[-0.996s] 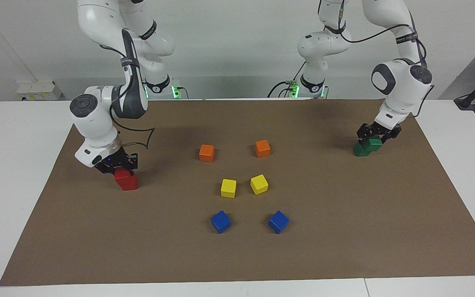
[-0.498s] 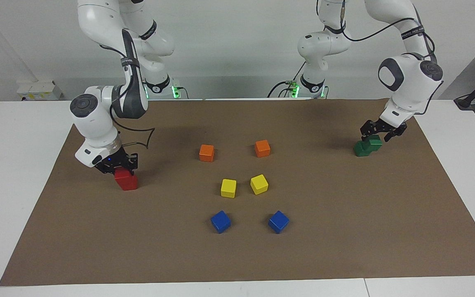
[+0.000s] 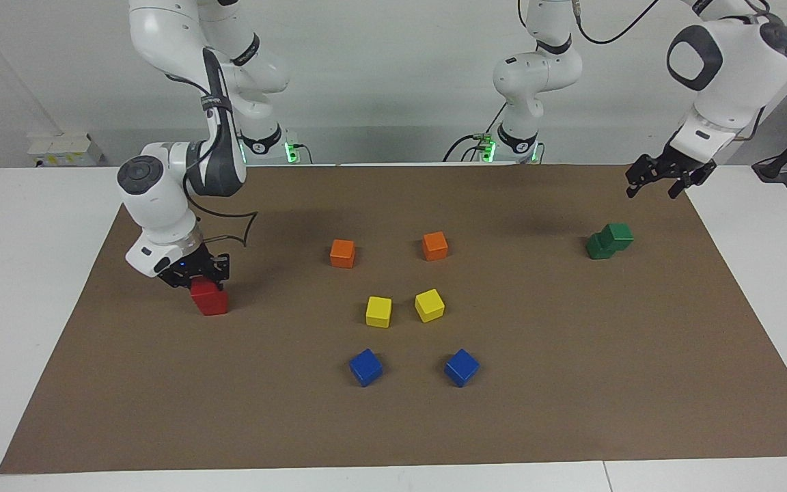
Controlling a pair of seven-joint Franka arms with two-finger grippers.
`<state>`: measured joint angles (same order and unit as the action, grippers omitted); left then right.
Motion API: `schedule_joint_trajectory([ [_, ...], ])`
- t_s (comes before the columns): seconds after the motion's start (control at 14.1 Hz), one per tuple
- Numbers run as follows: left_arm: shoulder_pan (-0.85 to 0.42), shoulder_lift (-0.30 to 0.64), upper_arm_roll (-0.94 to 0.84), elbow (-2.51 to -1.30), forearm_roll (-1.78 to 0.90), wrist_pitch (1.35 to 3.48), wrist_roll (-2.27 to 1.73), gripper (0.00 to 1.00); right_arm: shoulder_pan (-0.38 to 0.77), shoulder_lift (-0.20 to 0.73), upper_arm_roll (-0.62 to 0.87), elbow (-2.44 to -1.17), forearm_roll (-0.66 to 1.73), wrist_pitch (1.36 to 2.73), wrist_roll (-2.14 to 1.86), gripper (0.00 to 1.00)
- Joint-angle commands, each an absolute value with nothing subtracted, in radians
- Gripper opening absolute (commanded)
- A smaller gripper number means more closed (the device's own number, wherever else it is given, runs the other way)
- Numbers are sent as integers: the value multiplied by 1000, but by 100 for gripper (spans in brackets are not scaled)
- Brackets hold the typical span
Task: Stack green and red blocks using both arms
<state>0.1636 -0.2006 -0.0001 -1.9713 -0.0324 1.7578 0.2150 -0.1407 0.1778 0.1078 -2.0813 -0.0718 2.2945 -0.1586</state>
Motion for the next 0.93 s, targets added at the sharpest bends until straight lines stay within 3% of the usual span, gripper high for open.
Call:
schedule_joint_trajectory([
  [0.0, 147, -189, -29, -1882, -20, 1683, 156, 100, -144, 149, 113, -2114, -64, 2316, -141, 0],
  [0.07, 146, -187, -34, -1858, -20, 1658, 155, 100, -144, 149, 114, -2114, -66, 2316, -141, 4],
  [0.14, 146, -183, -38, -1824, -20, 1634, 153, 100, -144, 149, 114, -2114, -66, 2316, -141, 19],
  [0.28, 143, -173, -49, -1764, -20, 1579, 152, 100, -144, 149, 114, -2112, -66, 2319, -143, 82],
  [0.36, 144, -173, -66, -1753, -20, 1569, 128, 100, -144, 149, 114, -2112, -66, 2319, -144, 100],
  [0.64, 143, -152, -112, -1709, -29, 1566, 43, 100, -144, 155, 115, -2085, -66, 2297, -144, 100],
  [0.85, 130, -123, -115, -1657, -31, 1525, 43, 100, -137, 156, 115, -1978, -66, 2179, -141, 100],
])
